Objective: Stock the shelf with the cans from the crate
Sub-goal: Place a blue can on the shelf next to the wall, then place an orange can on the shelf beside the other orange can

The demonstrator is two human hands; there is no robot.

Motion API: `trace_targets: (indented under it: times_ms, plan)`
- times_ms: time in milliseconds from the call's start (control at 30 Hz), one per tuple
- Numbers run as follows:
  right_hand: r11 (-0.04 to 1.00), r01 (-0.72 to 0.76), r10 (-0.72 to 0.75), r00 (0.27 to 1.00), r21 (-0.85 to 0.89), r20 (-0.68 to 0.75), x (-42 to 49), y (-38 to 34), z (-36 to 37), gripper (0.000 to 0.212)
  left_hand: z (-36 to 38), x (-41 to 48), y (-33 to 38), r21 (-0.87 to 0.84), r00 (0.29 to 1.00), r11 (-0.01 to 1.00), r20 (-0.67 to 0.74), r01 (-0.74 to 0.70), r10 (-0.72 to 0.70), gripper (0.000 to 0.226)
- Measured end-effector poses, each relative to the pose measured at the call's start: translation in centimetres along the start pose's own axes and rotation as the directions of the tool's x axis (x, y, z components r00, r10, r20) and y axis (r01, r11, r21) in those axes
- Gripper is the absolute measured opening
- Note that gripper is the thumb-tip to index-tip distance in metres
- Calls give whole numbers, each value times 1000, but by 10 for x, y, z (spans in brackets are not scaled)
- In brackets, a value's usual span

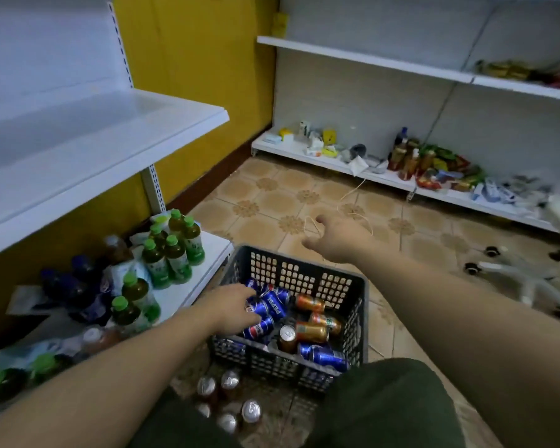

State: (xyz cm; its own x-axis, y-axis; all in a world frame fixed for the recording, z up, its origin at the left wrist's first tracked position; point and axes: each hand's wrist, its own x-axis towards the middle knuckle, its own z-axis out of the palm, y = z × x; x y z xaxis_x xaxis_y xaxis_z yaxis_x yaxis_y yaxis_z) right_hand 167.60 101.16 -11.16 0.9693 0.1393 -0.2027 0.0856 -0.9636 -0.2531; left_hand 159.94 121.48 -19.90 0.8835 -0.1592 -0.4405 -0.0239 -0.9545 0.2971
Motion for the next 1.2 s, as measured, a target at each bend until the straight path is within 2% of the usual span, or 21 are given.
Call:
trace_targets:
  times_ms: [200,300,500,733,867,933,1000,1100,1200]
  plan:
    - [994,-109,103,977,25,189,44,40,72,58,52,69,-14,-92,985,994,167,54,-38,74]
    - [989,-149,134,942,25,309,75,59,121,62,75,109,-23,-124,967,990,251,71,-38,70]
    - [975,-207,147,871,80,468,147,93,228,51,124,209,-46,-159,939,981,340,111,-51,68]
    - [980,-193,129,790,45,600,192,125,348,62,195,281,-72,-226,877,949,472,220,-91,71]
    - [992,-119,69,778,40,625,190,127,393,72,216,284,-77,-260,854,935,514,242,-79,66]
    - [999,-29,33,774,-16,633,189,124,413,82,222,284,-79,-263,861,934,503,240,-80,71]
    - [992,69,11,777,-103,629,191,122,429,86,227,282,-80,-257,869,934,486,247,-96,66]
    - [967,168,-27,810,-189,585,196,121,443,75,232,281,-84,-279,881,926,461,254,-103,70]
    - [988,119,-51,852,-96,520,190,119,428,67,223,273,-81,-304,901,924,424,234,-89,75]
